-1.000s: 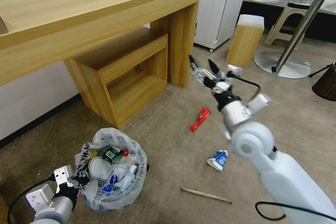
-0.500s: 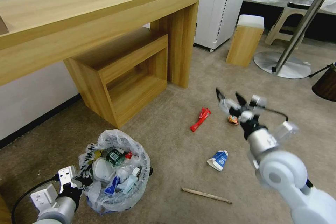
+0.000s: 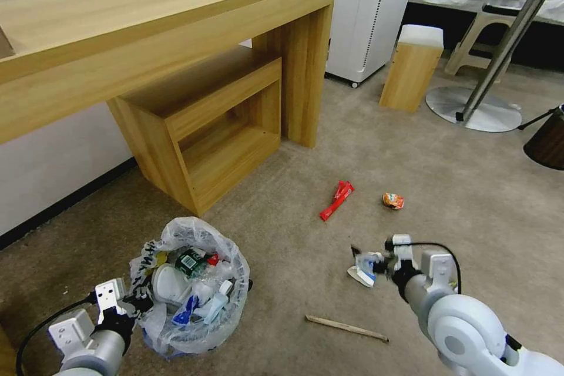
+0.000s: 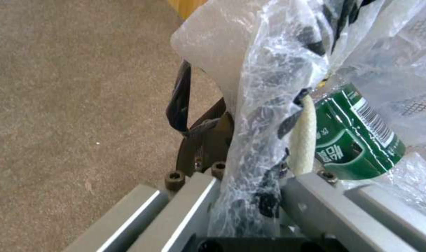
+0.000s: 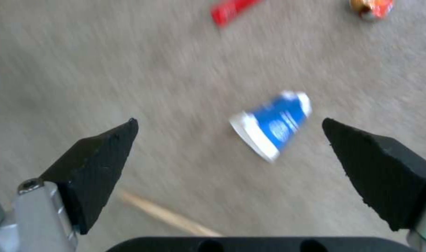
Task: Pick up the trash bin and place the garbage on the floor into it.
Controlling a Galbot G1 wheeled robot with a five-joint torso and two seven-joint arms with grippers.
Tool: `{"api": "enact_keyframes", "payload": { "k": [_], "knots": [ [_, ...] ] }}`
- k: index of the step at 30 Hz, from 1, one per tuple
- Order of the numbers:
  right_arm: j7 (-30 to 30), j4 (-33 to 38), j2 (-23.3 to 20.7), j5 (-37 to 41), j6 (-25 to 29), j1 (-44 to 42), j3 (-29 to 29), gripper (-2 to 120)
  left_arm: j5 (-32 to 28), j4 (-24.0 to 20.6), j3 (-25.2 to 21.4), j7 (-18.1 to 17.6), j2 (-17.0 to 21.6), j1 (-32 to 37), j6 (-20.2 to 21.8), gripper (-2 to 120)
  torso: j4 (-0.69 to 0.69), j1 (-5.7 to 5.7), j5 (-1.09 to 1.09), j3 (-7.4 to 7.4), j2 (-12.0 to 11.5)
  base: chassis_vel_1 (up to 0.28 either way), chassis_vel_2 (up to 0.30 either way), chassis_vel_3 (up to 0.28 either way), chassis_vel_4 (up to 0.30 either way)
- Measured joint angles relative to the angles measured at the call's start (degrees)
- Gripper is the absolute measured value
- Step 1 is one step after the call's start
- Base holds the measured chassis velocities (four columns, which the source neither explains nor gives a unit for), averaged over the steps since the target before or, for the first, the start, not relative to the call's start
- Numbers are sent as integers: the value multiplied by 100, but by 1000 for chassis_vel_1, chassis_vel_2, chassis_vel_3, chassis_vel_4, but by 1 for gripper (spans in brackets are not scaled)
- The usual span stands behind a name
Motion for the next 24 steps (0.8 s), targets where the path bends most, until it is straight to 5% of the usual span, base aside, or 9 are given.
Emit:
{"api": "enact_keyframes", "payload": {
  "k": [5, 9, 14, 24],
  "knots": [
    [14, -269, -622, -131, -442, 352, -734, 100, 14, 113, 15, 7, -54, -83, -35, 0, -1, 0, 0, 0, -1, 0, 0, 0, 0],
    [-177, -740, -744, -418, -450, 1101, -1725, 100, 17, 150, 18, 7, -104, -124, -38, 0, 1, 0, 2, 0, -1, 0, 0, 0, 0],
    [-792, -1194, -848, -844, -362, 1429, -2250, 100, -45, 256, 62, -36, -39, -300, -18, 0, 4, 1, 3, 1, -1, 0, 0, 0, 0],
    [-2223, -2163, -1229, -2473, 978, 1936, -3291, 100, -158, 633, 255, -86, 98, -690, 78, 0, 0, 1, 1, 1, -1, 0, 0, 0, 0]
  ]
}}
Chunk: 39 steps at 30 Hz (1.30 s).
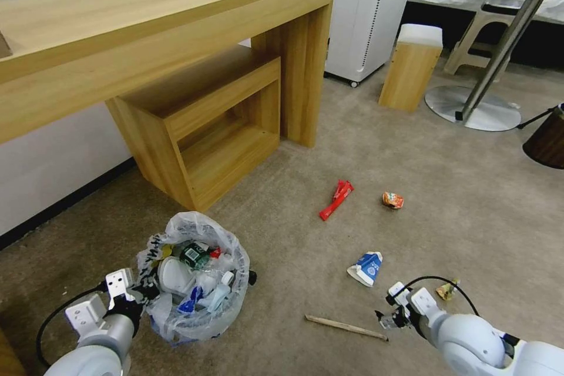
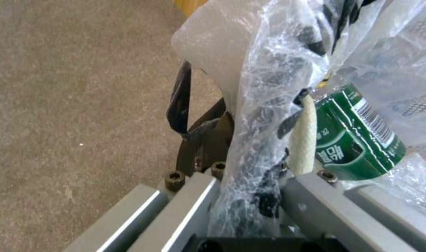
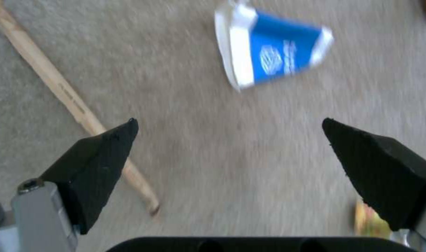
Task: Pick up the trash bin and place the garbage on the floor into it.
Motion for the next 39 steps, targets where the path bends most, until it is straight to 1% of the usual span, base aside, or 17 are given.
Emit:
{"api": "enact_keyframes", "payload": {
  "k": [1, 2, 4, 5, 6, 8, 9, 12, 14, 16, 24, 28, 39],
  "knots": [
    [-210, -193, 45, -254, 300, 211, -262, 100, 2, 5, -4, -1, -20, -12, 3, 0, 0, 0, 0, 0, 0, 0, 0, 0, 0],
    [-210, -193, 45, -254, 300, 211, -262, 100, 2, 5, -4, -1, -20, -12, 3, 0, 0, 0, 0, 0, 0, 0, 0, 0, 0],
    [-359, -378, 133, -448, 526, 441, -554, 100, 6, 7, -3, -3, -52, -25, 12, 0, 0, 0, 1, 0, 0, 0, 0, 0, 0],
    [-432, -504, 224, -526, 688, 608, -800, 100, 18, 9, 6, -6, -84, -33, 20, 0, 0, 0, 0, 0, 0, 0, 0, 0, 0],
    [-432, -504, 224, -526, 688, 608, -800, 100, 18, 9, 6, -6, -84, -33, 20, 0, 0, 0, 0, 0, 0, 0, 0, 0, 0],
    [-563, -720, 370, -652, 931, 824, -1123, 100, 46, 10, 15, -13, -135, -27, 24, 0, 0, 0, 0, 0, 0, 0, 0, 0, 0],
    [-563, -720, 370, -652, 931, 824, -1123, 100, 46, 10, 15, -13, -135, -27, 24, 0, 0, 0, 0, 0, 0, 0, 0, 0, 0],
    [-745, -951, 531, -746, 1210, 1101, -1473, 100, 59, 11, -2, -14, -148, 4, 25, 0, 0, 0, 0, 0, 0, 0, 0, 0, 0],
    [-734, -956, 566, -710, 1218, 1159, -1566, 100, 66, 11, -10, -14, -148, 11, 25, 0, 1, 0, -1, 0, 0, 0, 0, 0, 0],
    [-549, -912, 628, -562, 1023, 1249, -1784, 100, 71, 11, -16, -14, -157, 22, 24, 0, 0, 0, -2, -1, 0, 0, 0, 0, 0],
    [-401, -1109, 792, -470, 835, 1231, -1956, 100, 74, 14, -19, -14, -168, 22, 1, 0, -1, 0, -1, -1, 0, 0, 0, 0, 0],
    [-396, -1201, 846, -483, 843, 1265, -2005, 100, 74, 22, -20, -14, -167, 21, -3, 0, -1, 0, -1, -1, 0, 0, 0, 0, 0],
    [-336, -1576, 1321, -445, 873, 1673, -2428, 97, 69, 64, -24, -7, -167, 24, -59, 0, 0, 0, -1, 0, 0, 0, 0, 0, 0]
  ]
}}
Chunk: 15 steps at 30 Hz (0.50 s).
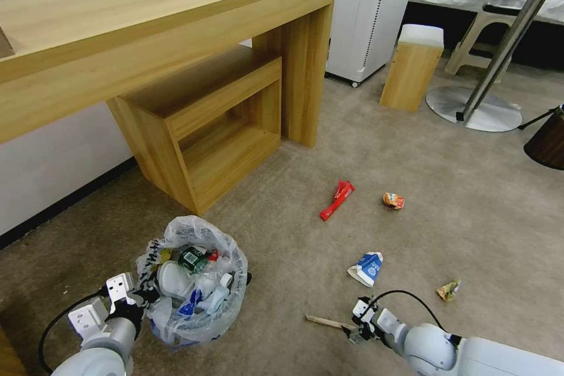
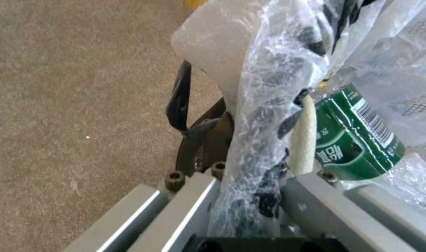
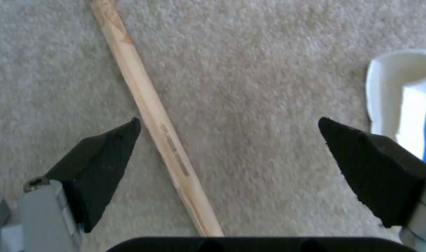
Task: Pick up the trash bin and place the garbage on the floor into it.
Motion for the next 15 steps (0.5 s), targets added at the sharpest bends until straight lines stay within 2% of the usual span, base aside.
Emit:
{"api": "enact_keyframes", "payload": {
  "k": [8, 15],
  "knots": [
    [92, -54, 123, 18, -9, -18, -96, 92, -16, 6, -9, 1, 2, -34, -12, 0, -1, 0, 0, 0, 0, 0, 0, 0, 0],
    [155, -124, 211, 10, 14, -99, -101, 83, -28, 17, -7, 3, 5, -55, -25, 0, 0, 0, 0, 0, 0, 0, 0, 0, 0]
  ]
}}
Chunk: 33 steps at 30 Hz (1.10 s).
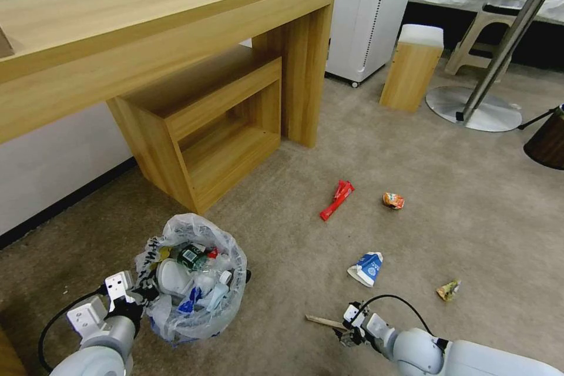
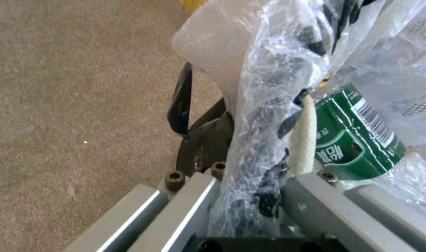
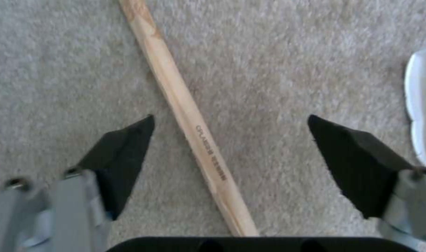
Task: Pick up the trash bin and place the garbage on the floor into it.
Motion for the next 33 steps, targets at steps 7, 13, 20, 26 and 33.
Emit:
{"api": "enact_keyframes", "payload": {
  "k": [7, 13, 20, 26, 33],
  "knots": [
    [42, -50, 47, -37, 52, -125, 34, 69, -16, -1, -17, 0, 31, 7, -9, 0, 0, 0, 0, 0, 0, 0, 0, 0, 0],
    [52, -29, 33, -44, 67, -148, 70, 57, -14, 2, -17, 0, 26, 5, -26, 0, 0, 0, 0, 0, 0, 0, 0, 0, 0],
    [87, -73, 61, -90, 109, -264, 108, 41, -12, -28, -16, 0, 23, 35, -33, 0, 0, 0, 0, 0, 0, 0, 0, 0, 0],
    [88, -135, 87, -131, 157, -329, 146, 37, -3, -53, -11, 0, 14, 76, -36, 0, 0, 0, 0, 0, 0, 0, 0, 0, 0],
    [86, -176, 83, -163, 206, -363, 193, 37, 11, -52, -9, 0, -10, 68, -40, 0, 0, -1, 0, 0, 1, 0, 0, 0, 0]
  ]
}}
